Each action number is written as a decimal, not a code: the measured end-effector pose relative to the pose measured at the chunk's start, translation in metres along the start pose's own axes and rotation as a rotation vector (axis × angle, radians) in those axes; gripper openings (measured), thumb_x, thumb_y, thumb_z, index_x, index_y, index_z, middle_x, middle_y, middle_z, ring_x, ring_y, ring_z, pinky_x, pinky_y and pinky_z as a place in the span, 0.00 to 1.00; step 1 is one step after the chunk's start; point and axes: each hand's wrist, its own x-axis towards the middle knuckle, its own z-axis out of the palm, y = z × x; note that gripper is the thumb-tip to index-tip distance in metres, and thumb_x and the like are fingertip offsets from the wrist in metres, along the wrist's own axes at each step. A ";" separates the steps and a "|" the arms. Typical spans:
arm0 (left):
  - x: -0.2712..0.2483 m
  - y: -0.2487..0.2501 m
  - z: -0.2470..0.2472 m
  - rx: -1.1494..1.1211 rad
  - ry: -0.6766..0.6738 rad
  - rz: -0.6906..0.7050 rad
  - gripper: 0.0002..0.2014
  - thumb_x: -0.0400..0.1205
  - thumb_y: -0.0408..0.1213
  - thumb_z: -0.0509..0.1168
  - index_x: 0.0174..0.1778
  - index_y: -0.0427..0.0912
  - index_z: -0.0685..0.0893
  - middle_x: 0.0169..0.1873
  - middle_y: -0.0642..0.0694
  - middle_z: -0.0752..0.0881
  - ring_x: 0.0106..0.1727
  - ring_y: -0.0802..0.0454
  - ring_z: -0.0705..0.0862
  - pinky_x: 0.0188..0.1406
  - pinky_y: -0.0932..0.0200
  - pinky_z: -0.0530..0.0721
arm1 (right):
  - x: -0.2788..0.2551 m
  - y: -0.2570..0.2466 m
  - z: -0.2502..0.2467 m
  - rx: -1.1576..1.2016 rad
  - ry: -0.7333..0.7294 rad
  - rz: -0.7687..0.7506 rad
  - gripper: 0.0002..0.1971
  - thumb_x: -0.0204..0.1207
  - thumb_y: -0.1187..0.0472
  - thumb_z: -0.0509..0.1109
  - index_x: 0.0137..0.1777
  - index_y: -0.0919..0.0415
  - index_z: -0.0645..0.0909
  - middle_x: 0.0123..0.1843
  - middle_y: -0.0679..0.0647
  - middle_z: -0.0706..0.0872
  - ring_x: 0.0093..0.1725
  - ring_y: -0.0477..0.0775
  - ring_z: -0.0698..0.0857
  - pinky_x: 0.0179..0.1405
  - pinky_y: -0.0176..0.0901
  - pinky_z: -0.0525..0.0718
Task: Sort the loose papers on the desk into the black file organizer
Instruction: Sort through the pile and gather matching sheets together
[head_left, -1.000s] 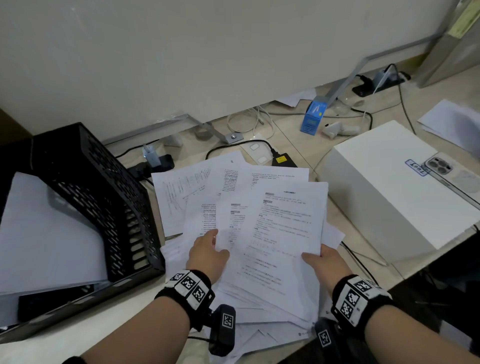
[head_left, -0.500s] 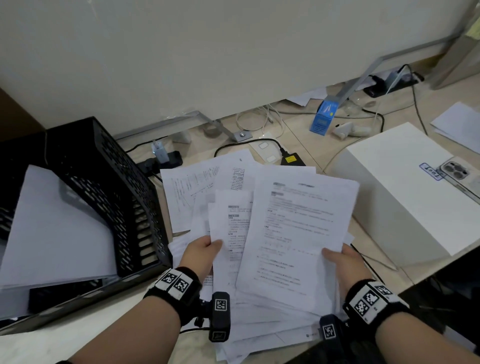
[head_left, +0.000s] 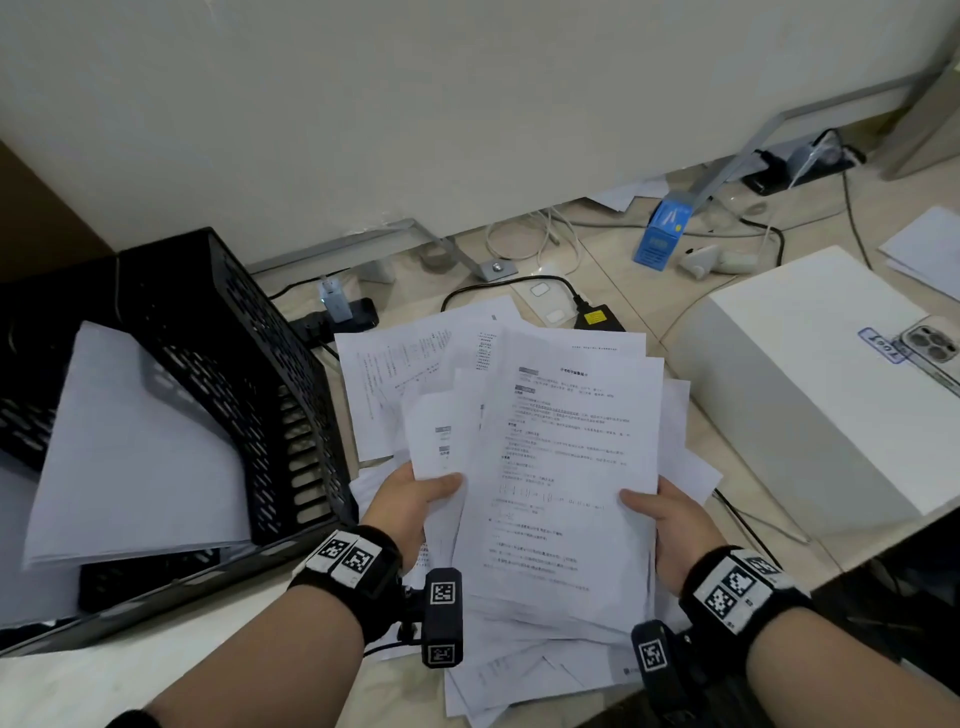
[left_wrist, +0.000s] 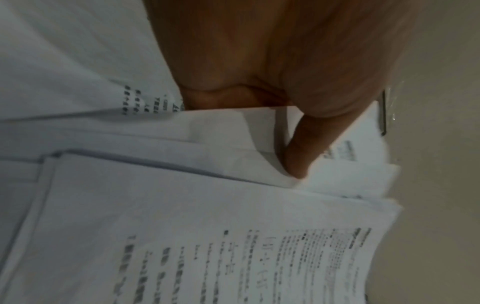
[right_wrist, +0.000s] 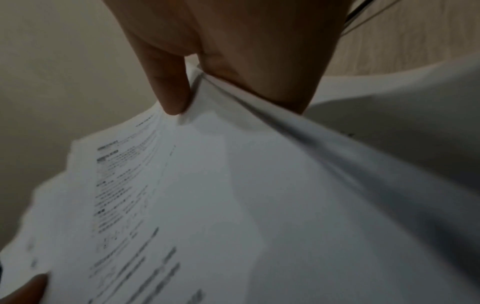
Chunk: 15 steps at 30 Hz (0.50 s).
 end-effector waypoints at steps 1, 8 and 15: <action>0.002 -0.002 -0.002 0.010 0.036 -0.023 0.13 0.85 0.29 0.67 0.65 0.42 0.87 0.56 0.43 0.93 0.58 0.39 0.90 0.56 0.45 0.87 | 0.001 0.002 -0.002 -0.067 0.014 -0.017 0.18 0.80 0.75 0.66 0.67 0.61 0.82 0.64 0.62 0.90 0.63 0.67 0.87 0.70 0.66 0.80; 0.004 -0.013 -0.007 0.066 0.059 -0.072 0.14 0.87 0.29 0.64 0.68 0.41 0.86 0.57 0.40 0.92 0.59 0.36 0.90 0.61 0.34 0.87 | -0.003 0.006 -0.008 -0.330 0.062 -0.073 0.16 0.81 0.74 0.66 0.55 0.52 0.86 0.61 0.57 0.91 0.59 0.61 0.88 0.70 0.61 0.81; 0.000 -0.007 -0.007 -0.142 -0.069 -0.107 0.18 0.84 0.40 0.69 0.69 0.41 0.87 0.65 0.36 0.89 0.68 0.35 0.86 0.74 0.32 0.78 | -0.010 0.000 0.001 -0.059 0.038 0.006 0.13 0.80 0.69 0.70 0.62 0.62 0.87 0.59 0.61 0.92 0.63 0.67 0.88 0.71 0.64 0.80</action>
